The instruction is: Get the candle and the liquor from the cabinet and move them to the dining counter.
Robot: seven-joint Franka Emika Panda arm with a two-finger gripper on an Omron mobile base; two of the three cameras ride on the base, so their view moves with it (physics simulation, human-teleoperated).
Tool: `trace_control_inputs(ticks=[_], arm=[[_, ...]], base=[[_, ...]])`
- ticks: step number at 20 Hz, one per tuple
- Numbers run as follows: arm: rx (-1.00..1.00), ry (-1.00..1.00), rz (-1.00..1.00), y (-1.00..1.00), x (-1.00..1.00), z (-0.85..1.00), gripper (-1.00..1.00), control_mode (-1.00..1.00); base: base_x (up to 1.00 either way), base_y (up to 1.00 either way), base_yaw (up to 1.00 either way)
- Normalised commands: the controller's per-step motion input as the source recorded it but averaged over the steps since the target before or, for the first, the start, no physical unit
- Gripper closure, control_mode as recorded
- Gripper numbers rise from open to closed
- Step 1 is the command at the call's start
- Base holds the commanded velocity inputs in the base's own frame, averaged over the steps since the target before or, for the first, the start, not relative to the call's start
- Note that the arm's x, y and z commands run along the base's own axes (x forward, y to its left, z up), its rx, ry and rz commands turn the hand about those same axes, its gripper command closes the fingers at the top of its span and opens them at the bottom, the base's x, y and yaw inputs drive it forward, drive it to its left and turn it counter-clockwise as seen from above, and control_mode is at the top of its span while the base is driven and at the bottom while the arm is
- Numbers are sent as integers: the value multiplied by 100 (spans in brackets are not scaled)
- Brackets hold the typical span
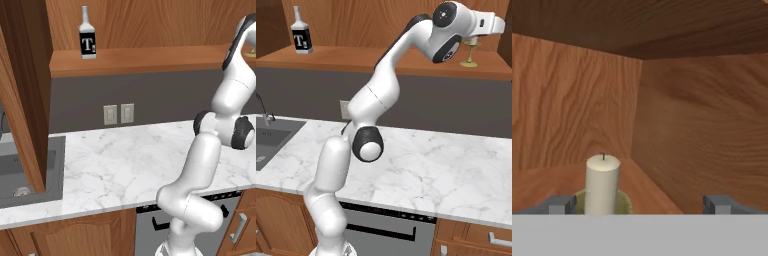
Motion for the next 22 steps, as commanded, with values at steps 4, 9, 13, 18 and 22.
trace_control_inputs(ticks=[4,9,13,18,22], arm=[[0,14,6,34,0,0,-100,-100],[0,7,6,15,0,14,-100,-100],[3,5,2,0,0,9,-100,-100],[10,4,0,0,0,0,-100,-100],[11,2,0,0,0,0,-100,-100]], base=[[0,0,0],[0,0,0],[0,0,0],[0,0,0],[0,0,0]])
